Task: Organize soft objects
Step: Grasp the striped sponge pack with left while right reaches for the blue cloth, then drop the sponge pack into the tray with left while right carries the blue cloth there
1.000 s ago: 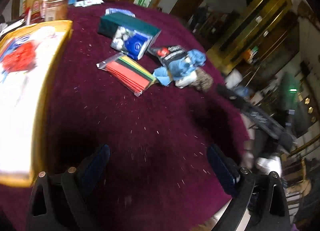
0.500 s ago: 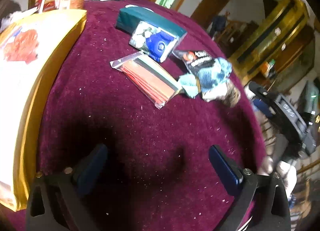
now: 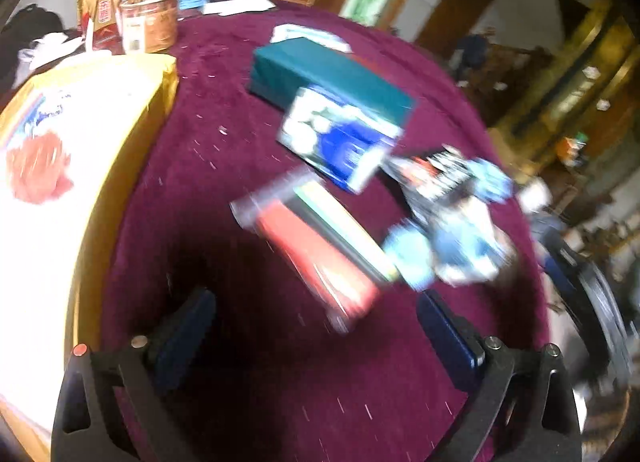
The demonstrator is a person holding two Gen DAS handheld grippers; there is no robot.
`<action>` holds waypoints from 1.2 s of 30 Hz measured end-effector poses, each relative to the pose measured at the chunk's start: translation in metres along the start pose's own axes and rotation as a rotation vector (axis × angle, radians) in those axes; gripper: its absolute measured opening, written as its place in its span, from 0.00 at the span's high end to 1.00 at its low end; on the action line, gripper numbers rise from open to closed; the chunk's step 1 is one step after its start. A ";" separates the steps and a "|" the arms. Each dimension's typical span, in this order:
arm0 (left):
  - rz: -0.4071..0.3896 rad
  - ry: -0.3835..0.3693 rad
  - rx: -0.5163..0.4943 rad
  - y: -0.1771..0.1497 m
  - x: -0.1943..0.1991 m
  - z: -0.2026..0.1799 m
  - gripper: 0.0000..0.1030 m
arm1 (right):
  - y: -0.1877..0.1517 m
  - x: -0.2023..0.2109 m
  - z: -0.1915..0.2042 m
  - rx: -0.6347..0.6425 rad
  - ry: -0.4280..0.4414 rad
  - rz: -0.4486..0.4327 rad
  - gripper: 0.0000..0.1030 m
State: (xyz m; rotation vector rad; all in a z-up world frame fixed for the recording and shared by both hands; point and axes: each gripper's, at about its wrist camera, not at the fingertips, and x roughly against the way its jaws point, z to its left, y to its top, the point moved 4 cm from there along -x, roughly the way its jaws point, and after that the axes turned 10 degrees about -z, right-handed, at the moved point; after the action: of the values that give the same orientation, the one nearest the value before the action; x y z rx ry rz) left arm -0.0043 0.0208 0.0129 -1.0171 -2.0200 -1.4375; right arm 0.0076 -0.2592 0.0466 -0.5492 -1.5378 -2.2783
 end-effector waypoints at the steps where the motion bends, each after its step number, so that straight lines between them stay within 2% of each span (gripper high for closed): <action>1: 0.003 0.038 0.005 0.008 -0.010 0.002 0.02 | 0.000 -0.001 0.000 0.002 0.002 0.005 0.18; 4: 0.022 0.140 0.031 0.022 -0.040 0.009 0.02 | -0.001 -0.001 0.001 0.004 0.017 0.015 0.18; 7: -0.008 0.234 -0.040 0.027 -0.059 0.003 0.03 | -0.002 0.000 0.003 0.014 0.024 0.015 0.18; 8: -0.013 0.254 -0.070 0.026 -0.065 0.000 0.10 | -0.003 -0.001 0.004 0.017 0.024 0.017 0.18; 9: -0.028 0.271 -0.110 0.023 -0.068 -0.005 0.25 | -0.003 -0.001 0.005 0.019 0.023 0.019 0.18; 10: -0.035 0.271 -0.138 0.021 -0.068 -0.007 0.36 | -0.003 -0.001 0.005 0.019 0.024 0.019 0.18; 11: -0.046 0.262 -0.188 0.017 -0.068 -0.014 0.51 | -0.004 0.000 0.005 0.018 0.026 0.019 0.18; 12: -0.052 0.231 -0.224 0.015 -0.065 -0.020 0.56 | -0.004 0.000 0.005 0.017 0.026 0.020 0.18; 14: -0.037 0.188 -0.251 0.008 -0.058 -0.026 0.64 | -0.004 -0.001 0.006 0.016 0.024 0.022 0.18; 18: -0.033 0.096 -0.231 -0.002 -0.037 -0.020 0.75 | -0.004 -0.001 0.005 0.018 0.022 0.023 0.18; 29: -0.093 -0.101 -0.153 -0.015 0.034 -0.023 0.78 | -0.008 -0.007 0.005 0.033 0.009 0.044 0.18; 33: -0.140 -0.159 -0.116 -0.014 0.066 -0.012 0.77 | -0.005 0.004 0.012 0.021 0.077 0.008 0.18; 36: -0.191 -0.162 -0.105 -0.017 0.095 0.004 0.77 | -0.009 0.017 0.044 0.121 0.152 0.004 0.18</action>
State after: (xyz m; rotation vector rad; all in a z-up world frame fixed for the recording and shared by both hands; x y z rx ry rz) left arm -0.0761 0.0499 0.0700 -1.0360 -2.2289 -1.6207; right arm -0.0057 -0.2157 0.0630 -0.3383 -1.5848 -2.1519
